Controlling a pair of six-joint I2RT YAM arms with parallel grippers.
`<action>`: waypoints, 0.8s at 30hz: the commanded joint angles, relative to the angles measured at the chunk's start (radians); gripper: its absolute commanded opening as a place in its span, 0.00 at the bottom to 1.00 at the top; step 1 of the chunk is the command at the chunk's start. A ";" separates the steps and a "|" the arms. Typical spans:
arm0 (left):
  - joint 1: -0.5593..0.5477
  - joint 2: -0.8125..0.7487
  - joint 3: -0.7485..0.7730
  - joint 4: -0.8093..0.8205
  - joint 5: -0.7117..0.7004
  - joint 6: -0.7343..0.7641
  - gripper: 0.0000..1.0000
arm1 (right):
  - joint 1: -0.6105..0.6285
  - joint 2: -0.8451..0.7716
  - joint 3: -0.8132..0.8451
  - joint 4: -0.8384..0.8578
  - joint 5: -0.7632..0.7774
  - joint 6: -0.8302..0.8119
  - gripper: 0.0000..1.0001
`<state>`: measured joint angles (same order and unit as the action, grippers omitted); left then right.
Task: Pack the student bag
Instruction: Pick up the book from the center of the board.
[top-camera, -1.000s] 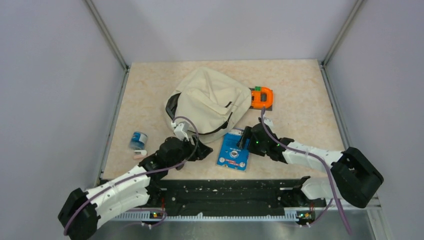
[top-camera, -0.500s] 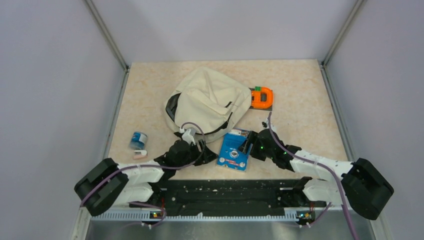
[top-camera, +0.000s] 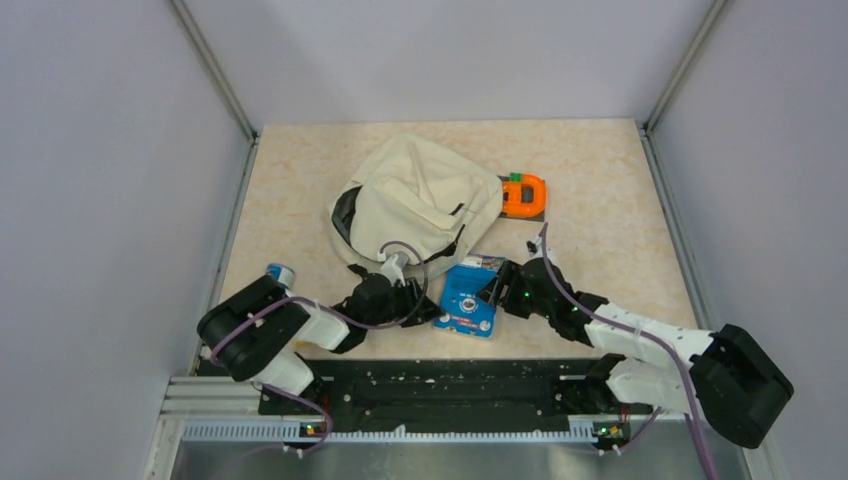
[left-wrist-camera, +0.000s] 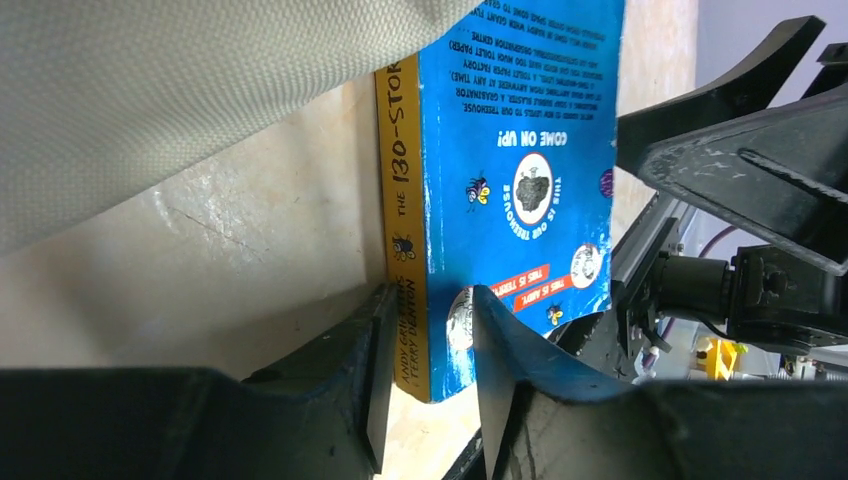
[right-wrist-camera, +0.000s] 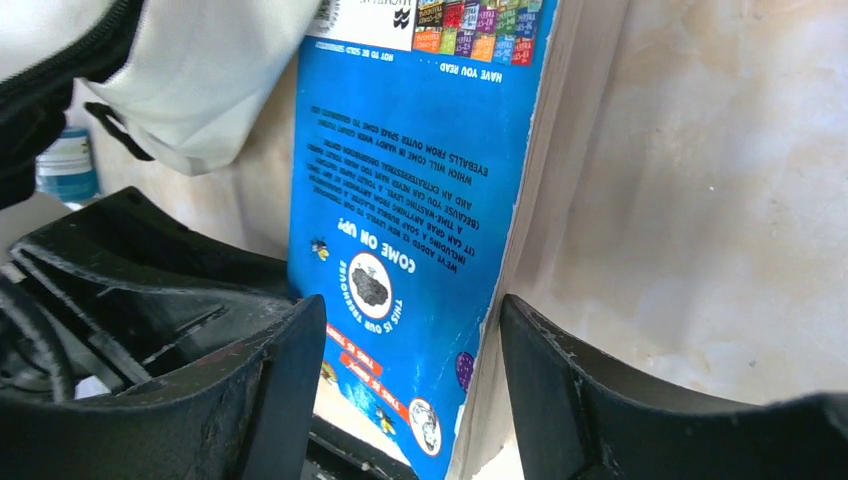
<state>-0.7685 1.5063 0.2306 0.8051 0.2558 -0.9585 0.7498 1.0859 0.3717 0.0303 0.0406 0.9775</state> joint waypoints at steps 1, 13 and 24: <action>-0.029 0.046 0.037 0.058 0.035 0.004 0.37 | 0.019 -0.037 -0.002 0.171 -0.102 0.040 0.61; -0.049 0.045 0.063 -0.008 0.005 0.015 0.36 | 0.019 -0.033 -0.063 0.249 -0.076 0.029 0.57; -0.049 -0.199 0.109 -0.342 -0.112 0.161 0.50 | 0.019 -0.103 -0.046 0.095 0.067 -0.054 0.10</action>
<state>-0.8085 1.4433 0.2779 0.6518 0.2100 -0.9051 0.7509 1.0431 0.3130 0.1677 0.0776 0.9543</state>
